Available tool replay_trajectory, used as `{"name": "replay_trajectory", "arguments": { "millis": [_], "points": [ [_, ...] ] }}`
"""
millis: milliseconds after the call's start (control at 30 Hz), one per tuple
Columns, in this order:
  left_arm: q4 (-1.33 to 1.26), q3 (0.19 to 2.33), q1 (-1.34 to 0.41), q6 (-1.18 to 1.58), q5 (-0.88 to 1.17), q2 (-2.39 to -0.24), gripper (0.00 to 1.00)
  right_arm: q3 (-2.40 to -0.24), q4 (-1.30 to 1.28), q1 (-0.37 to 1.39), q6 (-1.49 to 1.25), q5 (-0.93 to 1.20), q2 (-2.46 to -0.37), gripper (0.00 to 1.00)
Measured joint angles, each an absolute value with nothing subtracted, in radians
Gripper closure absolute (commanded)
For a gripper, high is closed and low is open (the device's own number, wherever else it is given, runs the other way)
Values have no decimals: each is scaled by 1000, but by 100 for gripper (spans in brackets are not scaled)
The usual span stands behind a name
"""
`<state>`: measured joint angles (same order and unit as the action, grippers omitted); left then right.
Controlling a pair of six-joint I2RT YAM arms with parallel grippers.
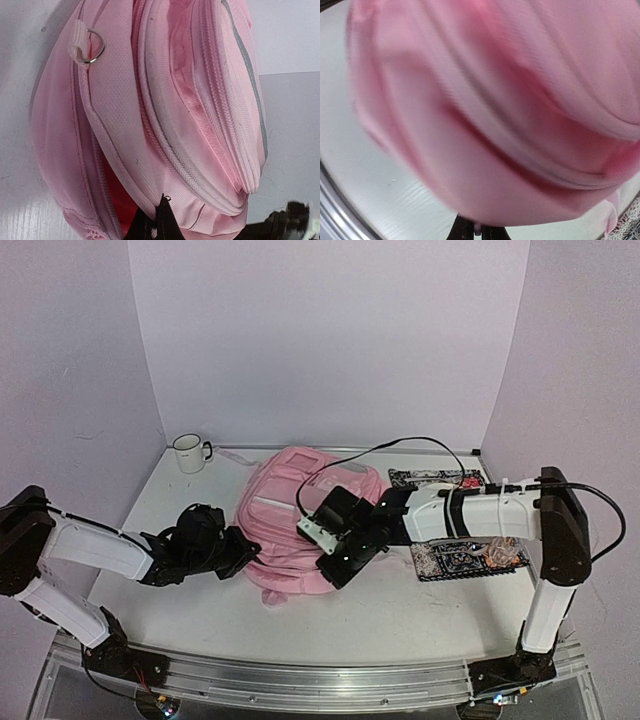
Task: Pack the student bag
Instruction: Zip the student bag into the largest pocket of the bag.
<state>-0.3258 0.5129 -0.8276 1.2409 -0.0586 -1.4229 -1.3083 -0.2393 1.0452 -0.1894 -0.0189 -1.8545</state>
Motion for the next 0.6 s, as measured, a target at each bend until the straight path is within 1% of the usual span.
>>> {"name": "replay_trajectory", "arguments": {
  "millis": [100,233,300,333,400,433,467,567,600],
  "points": [
    [-360,513,-847,1265,-83,-1444,100,-1394,-262,1105,-216,6,-1886,100],
    [-383,513,-868,1287,-113,-1480,100,-1481,-287,1131,-238,37,-1945,97],
    [-387,513,-870,1292,-129,-1490,96,-1516,-291,1137,-249,60,-1979,94],
    [-388,513,-870,1292,-136,-1491,93,-1528,-291,1140,-255,69,-1992,93],
    [-393,511,-870,1292,-146,-1488,84,-1538,-290,1145,-262,77,-2005,87],
    [-395,508,-871,1291,-150,-1485,76,-1540,-289,1147,-264,80,-2006,80],
    [-399,503,-872,1291,-153,-1477,70,-1540,-285,1148,-262,82,-2006,76],
    [-403,464,-884,1273,-155,-1419,56,-1540,-260,1152,-261,83,-2006,70],
    [-403,450,-889,1263,-157,-1393,53,-1540,-255,1154,-257,80,-2004,69]
  ]
}}
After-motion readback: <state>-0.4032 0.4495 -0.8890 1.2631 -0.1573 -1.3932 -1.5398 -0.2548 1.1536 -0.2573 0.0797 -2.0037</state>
